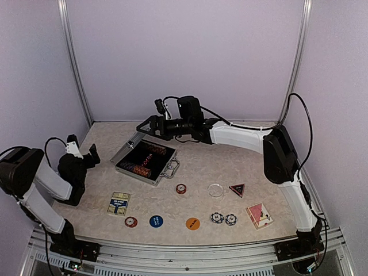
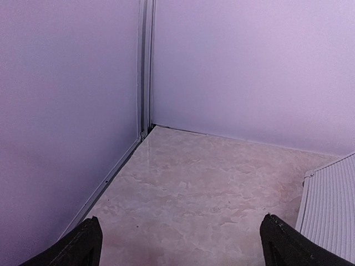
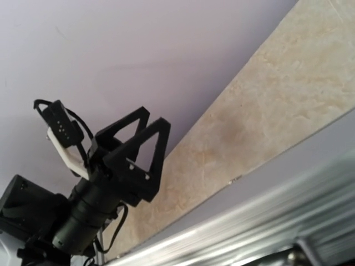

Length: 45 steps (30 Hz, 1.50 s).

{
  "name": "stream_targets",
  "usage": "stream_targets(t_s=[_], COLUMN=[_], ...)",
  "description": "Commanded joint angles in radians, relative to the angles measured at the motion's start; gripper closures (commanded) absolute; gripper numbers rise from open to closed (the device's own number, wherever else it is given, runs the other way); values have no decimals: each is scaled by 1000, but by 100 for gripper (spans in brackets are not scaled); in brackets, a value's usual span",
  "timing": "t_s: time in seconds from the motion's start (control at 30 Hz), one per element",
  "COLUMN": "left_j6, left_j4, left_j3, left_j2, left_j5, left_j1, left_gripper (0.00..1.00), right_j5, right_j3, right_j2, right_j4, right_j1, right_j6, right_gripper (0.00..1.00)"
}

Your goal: Pack up texas hold em set

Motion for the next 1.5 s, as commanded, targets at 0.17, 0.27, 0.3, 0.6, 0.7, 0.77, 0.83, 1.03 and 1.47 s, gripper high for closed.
stream_targets(t_s=[0.17,0.27,0.3,0.6,0.7,0.77,0.83,1.03,1.47], left_j6=[-4,-4,-4,-5,0,25,37,131,226], left_j4=[-6,-6,-7,-6,-4,-29,-51,-367,-844], left_j3=[14,14,14,14,11,31,31,159,200], left_j2=[-7,-8,-8,-7,-8,-8,-20,-129,-606], left_j5=[13,12,11,13,19,96,110,-8,300], left_j1=[6,6,6,6,6,7,4,-111,-182], left_gripper=[1,1,1,1,1,1,1,1,1], right_j5=[-2,-4,-6,-40,-29,-28,-28,-15,-3], right_j3=[273,294,294,309,314,314,314,326,352], right_j2=[144,170,177,223,216,209,201,193,209], right_j4=[-50,-16,5,174,192,200,199,184,160], right_j1=[14,14,14,25,30,30,34,36,35], right_j6=[-43,-47,-43,-5,-7,4,4,-1,1], right_gripper=[0,0,0,0,0,0,0,0,0])
